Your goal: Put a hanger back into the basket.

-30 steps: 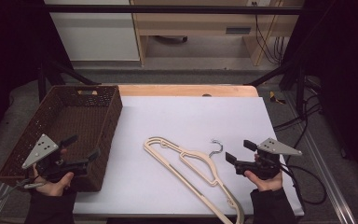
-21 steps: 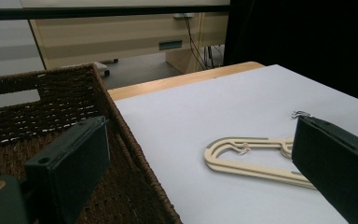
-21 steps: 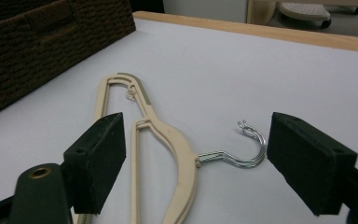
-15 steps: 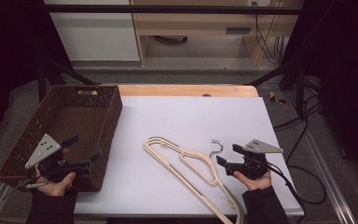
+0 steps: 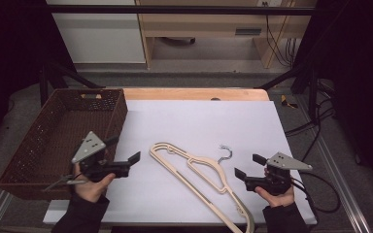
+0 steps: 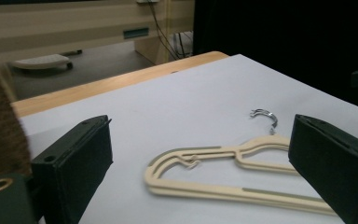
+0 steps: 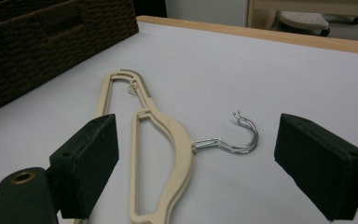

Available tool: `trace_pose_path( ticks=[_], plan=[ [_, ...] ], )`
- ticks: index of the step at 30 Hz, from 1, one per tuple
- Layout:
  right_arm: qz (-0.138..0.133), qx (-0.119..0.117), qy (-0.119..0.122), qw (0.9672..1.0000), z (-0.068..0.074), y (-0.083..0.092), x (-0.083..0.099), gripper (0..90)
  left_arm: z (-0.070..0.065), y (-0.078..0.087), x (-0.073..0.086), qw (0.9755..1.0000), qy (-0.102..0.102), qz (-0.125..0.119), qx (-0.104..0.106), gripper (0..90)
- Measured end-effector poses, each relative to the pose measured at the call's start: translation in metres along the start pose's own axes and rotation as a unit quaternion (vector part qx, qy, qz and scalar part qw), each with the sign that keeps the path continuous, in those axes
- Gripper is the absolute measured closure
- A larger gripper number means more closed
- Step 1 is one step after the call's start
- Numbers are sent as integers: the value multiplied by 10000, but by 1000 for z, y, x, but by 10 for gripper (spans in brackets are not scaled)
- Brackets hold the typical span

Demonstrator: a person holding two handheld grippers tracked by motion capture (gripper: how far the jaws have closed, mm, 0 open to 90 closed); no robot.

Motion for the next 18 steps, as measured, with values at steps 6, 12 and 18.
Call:
trace_pose_path(
  ticks=[6,12,18],
  plan=[
    [-117,-113,36,9999,-2,8,5,112,-30,-44,-10,9990,-103,137,419,64],
    [-135,-99,54,9998,-2,9,5,105,-53,-83,-15,9969,-147,353,693,74],
    [-170,-115,22,9998,-3,11,6,96,-65,-117,-17,9948,-159,577,819,83]
  ],
)
Point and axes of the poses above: each handheld gripper's, and its own axes: y roughly backward along the jaws, x roughly out of its underside, z roughly to its left, the point moved 5 cm from there along -y, roughly forward along the jaws, and after that the axes turned 10 degrees about -y, right-handed, at the moved point
